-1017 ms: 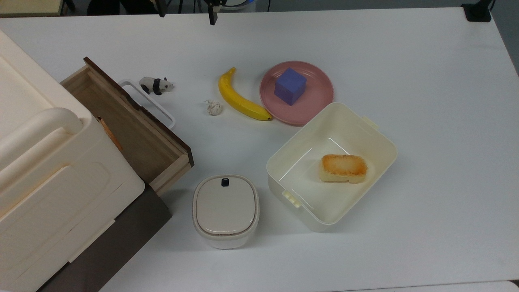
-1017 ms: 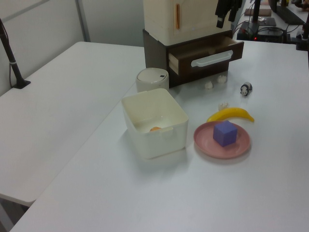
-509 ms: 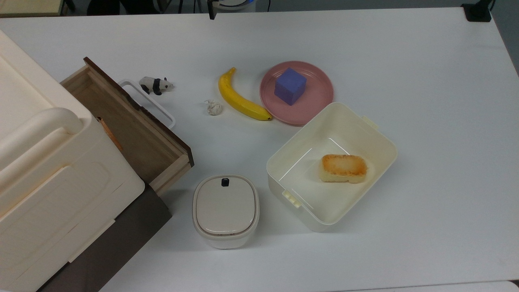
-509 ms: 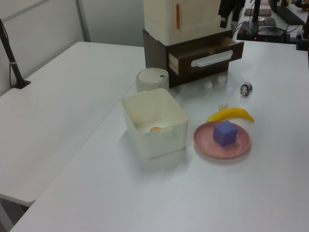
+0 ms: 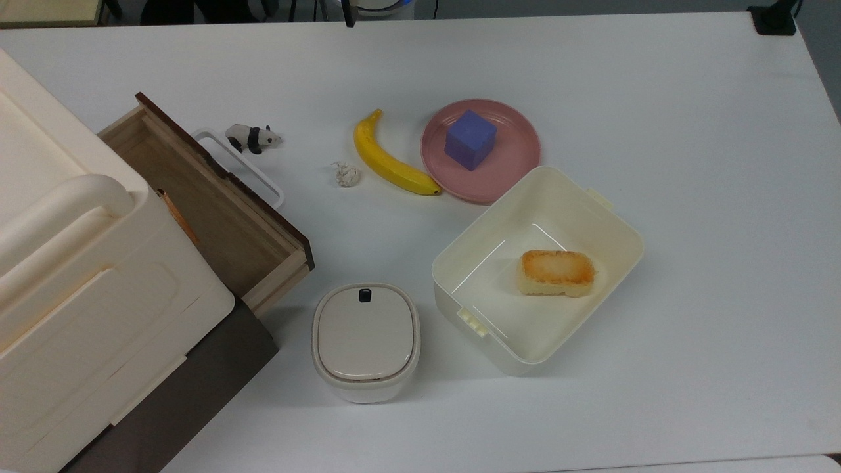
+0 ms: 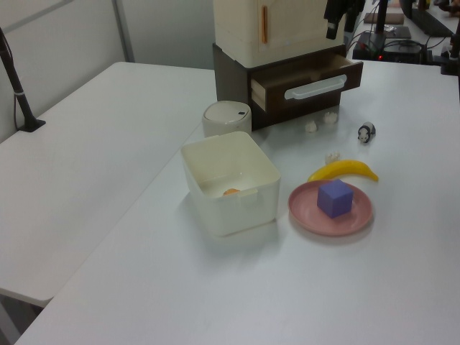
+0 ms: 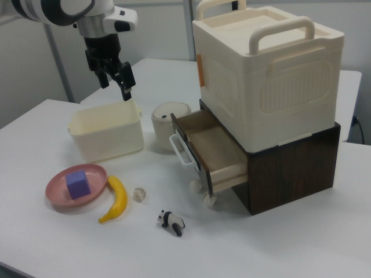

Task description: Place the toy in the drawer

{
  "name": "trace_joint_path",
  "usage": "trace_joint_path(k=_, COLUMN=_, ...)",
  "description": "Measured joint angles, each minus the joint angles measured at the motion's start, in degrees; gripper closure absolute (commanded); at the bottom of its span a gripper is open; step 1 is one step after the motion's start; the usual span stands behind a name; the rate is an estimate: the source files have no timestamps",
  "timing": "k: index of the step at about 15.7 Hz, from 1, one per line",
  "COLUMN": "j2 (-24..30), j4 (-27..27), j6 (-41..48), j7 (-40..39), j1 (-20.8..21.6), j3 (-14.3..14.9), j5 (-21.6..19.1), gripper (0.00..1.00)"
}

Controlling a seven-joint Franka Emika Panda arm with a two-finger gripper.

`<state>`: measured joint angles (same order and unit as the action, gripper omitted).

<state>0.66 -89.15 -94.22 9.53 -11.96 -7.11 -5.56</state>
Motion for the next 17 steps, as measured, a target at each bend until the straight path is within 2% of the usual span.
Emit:
trace_joint_path(k=5, j2=0.0, j4=2.1, j6=4.1, j7=0.0, j1=-0.8, j3=0.3, j5=-0.2, gripper=0.0)
trace_joint_path(k=14, j2=-0.5, j4=2.2, j6=4.3, j7=-0.1, j1=-1.5, j3=0.4, j5=0.0, gripper=0.0)
trace_joint_path(k=17, j2=-0.9, j4=2.2, j6=5.2, j7=-0.1, j1=-1.5, j3=0.5, j5=1.5, gripper=0.0)
